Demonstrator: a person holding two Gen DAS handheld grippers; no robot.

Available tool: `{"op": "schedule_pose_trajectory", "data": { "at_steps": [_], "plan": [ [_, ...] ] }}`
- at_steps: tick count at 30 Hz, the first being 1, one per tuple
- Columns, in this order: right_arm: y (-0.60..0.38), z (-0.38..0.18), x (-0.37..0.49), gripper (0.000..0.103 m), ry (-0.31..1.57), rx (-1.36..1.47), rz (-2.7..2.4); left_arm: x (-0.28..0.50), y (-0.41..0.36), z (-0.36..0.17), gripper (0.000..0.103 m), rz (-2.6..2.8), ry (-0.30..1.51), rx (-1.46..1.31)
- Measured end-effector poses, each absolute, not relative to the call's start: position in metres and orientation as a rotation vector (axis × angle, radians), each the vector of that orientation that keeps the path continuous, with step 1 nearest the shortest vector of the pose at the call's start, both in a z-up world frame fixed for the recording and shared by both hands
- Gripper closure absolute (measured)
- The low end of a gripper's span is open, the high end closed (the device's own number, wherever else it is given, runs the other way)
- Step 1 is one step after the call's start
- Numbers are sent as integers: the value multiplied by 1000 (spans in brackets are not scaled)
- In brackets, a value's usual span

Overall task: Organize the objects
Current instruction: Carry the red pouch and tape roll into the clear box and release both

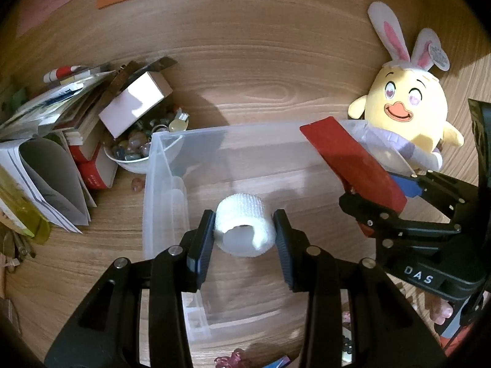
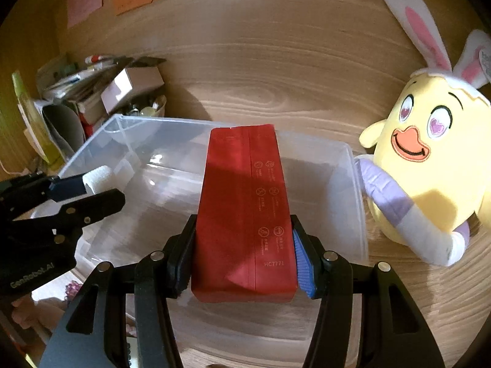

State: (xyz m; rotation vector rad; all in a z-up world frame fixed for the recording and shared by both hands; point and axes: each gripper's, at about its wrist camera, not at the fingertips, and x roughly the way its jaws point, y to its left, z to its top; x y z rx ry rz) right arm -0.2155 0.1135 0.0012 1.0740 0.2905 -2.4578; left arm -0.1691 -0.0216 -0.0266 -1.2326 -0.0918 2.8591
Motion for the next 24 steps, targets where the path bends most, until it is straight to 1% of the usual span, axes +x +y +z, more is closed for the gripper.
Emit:
{"op": "schedule_pose_trajectory", "data": {
  "at_steps": [5, 6, 8, 9, 14, 16, 18, 20, 21, 24],
  "plan": [
    [112, 0, -212, 52, 306, 1070, -2461, -168, -18, -27, 64, 2867, -57, -1236],
    [112, 0, -211, 52, 308, 1069, -2464, -168, -18, -27, 62, 2863, -57, -1235],
    [112, 0, -211, 51, 305, 1072, -2464, -168, -19, -27, 55, 2863, -59, -1232],
    [112, 1, -211, 51, 305, 1073, -2464, -168, -20, -26, 49, 2867, -60, -1227],
    [111, 0, -211, 51, 306, 1083, -2470, -166, -21, -23, 47, 2869, -61, -1211],
    [112, 0, -211, 50, 303, 1089, -2468, -165, -22, -22, 41, 2862, -69, -1207],
    [113, 1, -212, 40, 286, 1097, -2459, -163, -22, -19, 39, 2867, -74, -1196],
    [114, 3, -211, 38, 275, 1090, -2461, -160, -22, -15, 39, 2871, -74, -1177],
    [115, 5, -210, 38, 278, 1084, -2466, -158, -22, -13, 37, 2873, -75, -1169],
    [116, 14, -205, 36, 282, 1057, -2486, -151, -22, -4, 28, 2885, -71, -1129]
  ]
}}
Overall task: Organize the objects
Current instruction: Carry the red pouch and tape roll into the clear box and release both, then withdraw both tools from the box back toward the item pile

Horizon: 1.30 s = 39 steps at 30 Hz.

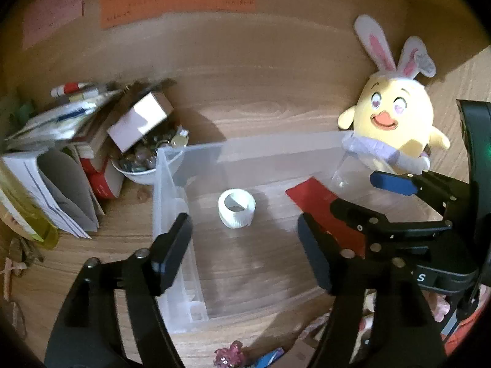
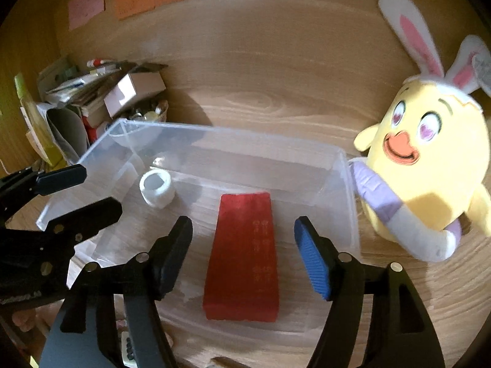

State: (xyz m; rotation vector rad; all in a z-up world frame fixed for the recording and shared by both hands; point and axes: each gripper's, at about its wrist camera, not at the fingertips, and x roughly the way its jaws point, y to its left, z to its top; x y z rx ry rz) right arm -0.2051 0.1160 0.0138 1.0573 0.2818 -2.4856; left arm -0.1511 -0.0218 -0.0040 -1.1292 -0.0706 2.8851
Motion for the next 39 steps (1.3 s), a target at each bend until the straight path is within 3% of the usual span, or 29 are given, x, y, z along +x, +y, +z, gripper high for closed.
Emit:
{"op": "schedule_pose_trajectory", "data": {
  "at_steps": [5, 10, 22, 39],
  "plan": [
    [121, 36, -184, 23, 307, 972, -2540, -134, -23, 15, 17, 2891, -73, -1047],
    [124, 56, -154, 19, 339, 882, -2589, -111, -26, 33, 8, 2917, -59, -974],
    [143, 67, -104, 16, 268, 833, -2608, -68, -34, 39, 5, 2924, -28, -951],
    [182, 17, -78, 14, 163, 1061, -2646, -25, -71, -8, 5, 2921, -83, -1152]
  ]
}}
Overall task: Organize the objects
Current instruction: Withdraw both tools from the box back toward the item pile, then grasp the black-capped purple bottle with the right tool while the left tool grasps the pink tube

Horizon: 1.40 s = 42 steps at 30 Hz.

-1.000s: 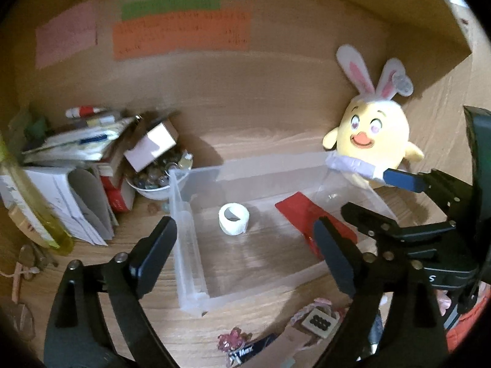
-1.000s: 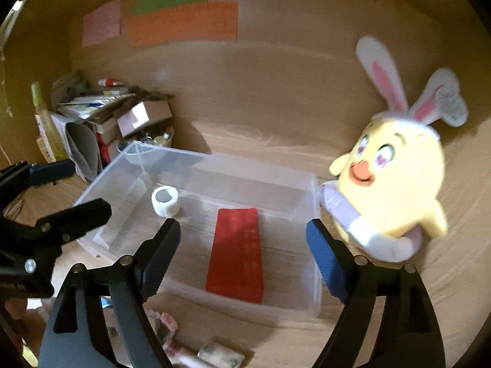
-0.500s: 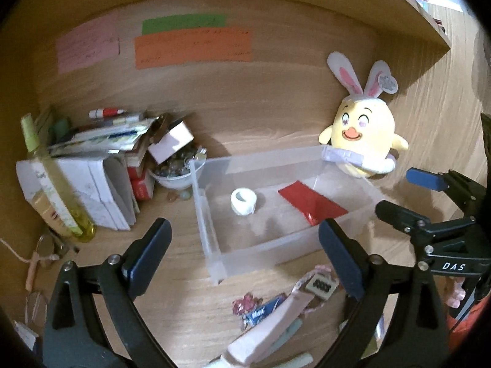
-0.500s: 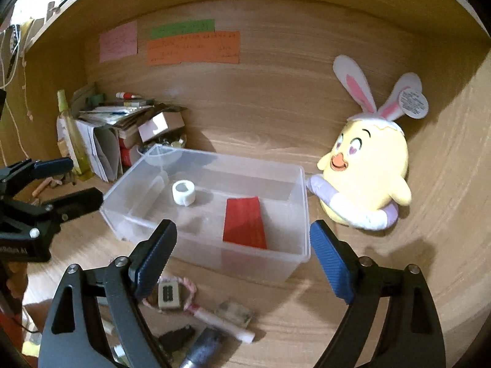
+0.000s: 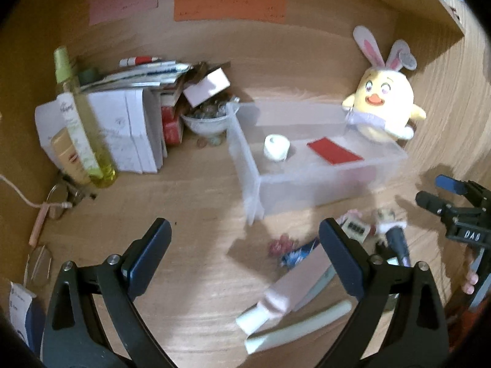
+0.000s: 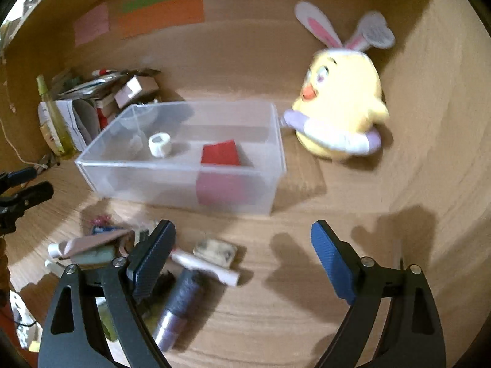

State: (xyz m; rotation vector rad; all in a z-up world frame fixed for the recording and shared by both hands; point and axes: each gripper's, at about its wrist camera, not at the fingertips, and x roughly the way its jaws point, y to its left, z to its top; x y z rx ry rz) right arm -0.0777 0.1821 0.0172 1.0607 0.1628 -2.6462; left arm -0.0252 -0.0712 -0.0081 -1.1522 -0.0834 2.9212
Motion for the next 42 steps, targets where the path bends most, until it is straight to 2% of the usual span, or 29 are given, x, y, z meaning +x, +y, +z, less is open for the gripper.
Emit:
{"op": "schedule_pose_trajectory", "data": {
  "at_steps": [12, 23, 25, 27, 33, 37, 40, 42],
  "plan": [
    [199, -16, -70, 14, -38, 1257, -2592, -8, -74, -42, 5, 2837, -83, -1296],
    [176, -22, -57, 17, 65, 1249, -2597, 5, -85, -60, 6, 2794, -130, -1332],
    [174, -25, -57, 21, 60, 1262, -2588, 6, -85, -61, 16, 2783, -130, -1330],
    [172, -27, -57, 27, 56, 1272, -2575, 6, -85, -63, 22, 2765, -129, -1338],
    [168, -31, -56, 38, 51, 1288, -2565, 7, -84, -69, 32, 2717, -131, -1335],
    [167, -33, -56, 40, 47, 1291, -2563, 4, -85, -72, 37, 2682, -177, -1337],
    [166, -33, -56, 44, 47, 1288, -2563, 4, -81, -71, 51, 2687, -149, -1335],
    [165, -33, -57, 46, 54, 1282, -2562, 3, -81, -72, 55, 2698, -144, -1331]
  ]
}}
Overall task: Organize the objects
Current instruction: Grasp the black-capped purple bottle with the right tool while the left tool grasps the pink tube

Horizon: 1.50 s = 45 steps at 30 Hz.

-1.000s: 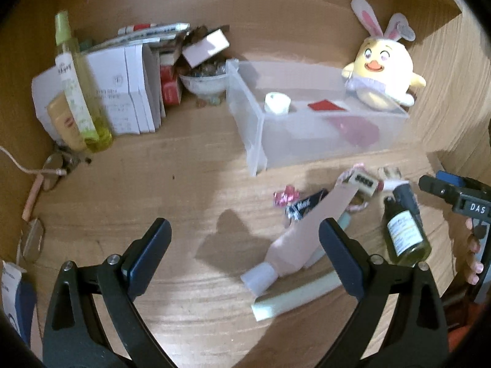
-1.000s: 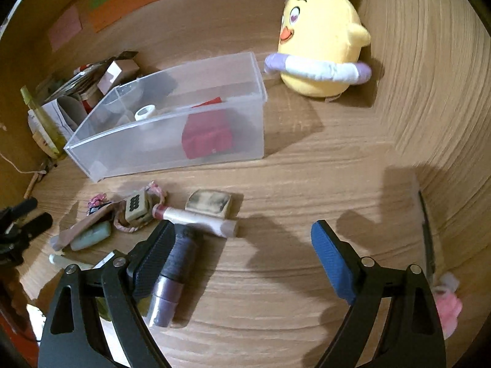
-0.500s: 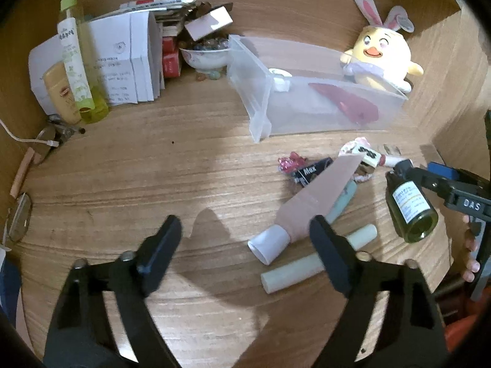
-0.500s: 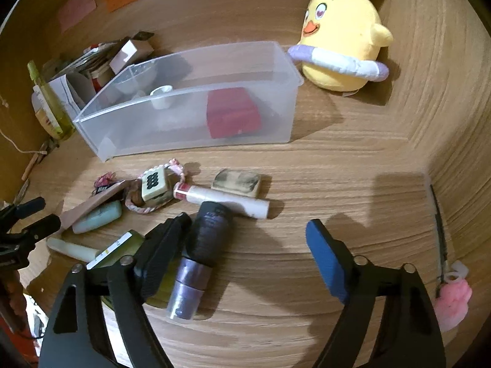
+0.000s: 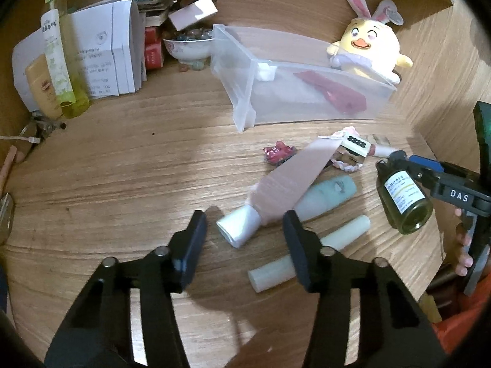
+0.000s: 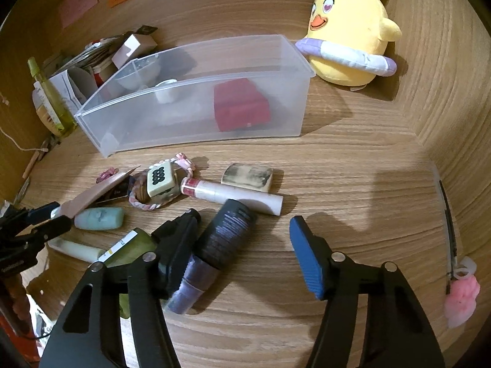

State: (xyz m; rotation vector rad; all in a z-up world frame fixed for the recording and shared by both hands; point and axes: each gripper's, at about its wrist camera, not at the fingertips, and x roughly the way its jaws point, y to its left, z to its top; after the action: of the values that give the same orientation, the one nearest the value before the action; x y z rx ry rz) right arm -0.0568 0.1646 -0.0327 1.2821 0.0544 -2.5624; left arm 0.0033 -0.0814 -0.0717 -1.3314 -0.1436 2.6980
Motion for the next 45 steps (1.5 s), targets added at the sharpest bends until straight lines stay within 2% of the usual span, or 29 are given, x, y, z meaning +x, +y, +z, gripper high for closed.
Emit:
{"op": "schedule_pose_trajectory", "data": {
  "at_steps": [3, 9, 14, 23, 24, 26, 27, 28, 35, 40, 45],
  "plan": [
    [164, -32, -58, 51, 64, 1275, -2564, 1, -85, -72, 63, 2712, -158, -1329],
    [162, -31, -58, 56, 75, 1264, -2565, -4, -92, -66, 64, 2702, -227, -1306],
    [162, -32, -58, 62, 71, 1249, -2559, -7, -86, -66, 64, 2701, -194, -1313],
    [165, -31, -57, 64, 54, 1229, -2569, -6, -82, -64, 70, 2734, -148, -1301],
    [166, -31, -57, 69, 49, 1226, -2573, -4, -83, -63, 71, 2741, -153, -1296],
    [168, -29, -56, 76, 56, 1221, -2587, -1, -84, -57, 79, 2753, -163, -1274],
    [170, -28, -57, 79, 50, 1221, -2584, 1, -85, -55, 97, 2757, -165, -1266],
    [172, -28, -57, 80, 44, 1222, -2584, 2, -86, -52, 100, 2758, -168, -1266],
    [182, -26, -57, 80, -16, 1239, -2553, 3, -90, -47, 97, 2732, -212, -1286],
    [186, -26, -54, 78, -44, 1256, -2533, -2, -78, -52, 70, 2711, -122, -1308],
    [188, -25, -47, 60, -44, 1260, -2534, -15, -66, -64, 67, 2660, -22, -1372]
  ]
}}
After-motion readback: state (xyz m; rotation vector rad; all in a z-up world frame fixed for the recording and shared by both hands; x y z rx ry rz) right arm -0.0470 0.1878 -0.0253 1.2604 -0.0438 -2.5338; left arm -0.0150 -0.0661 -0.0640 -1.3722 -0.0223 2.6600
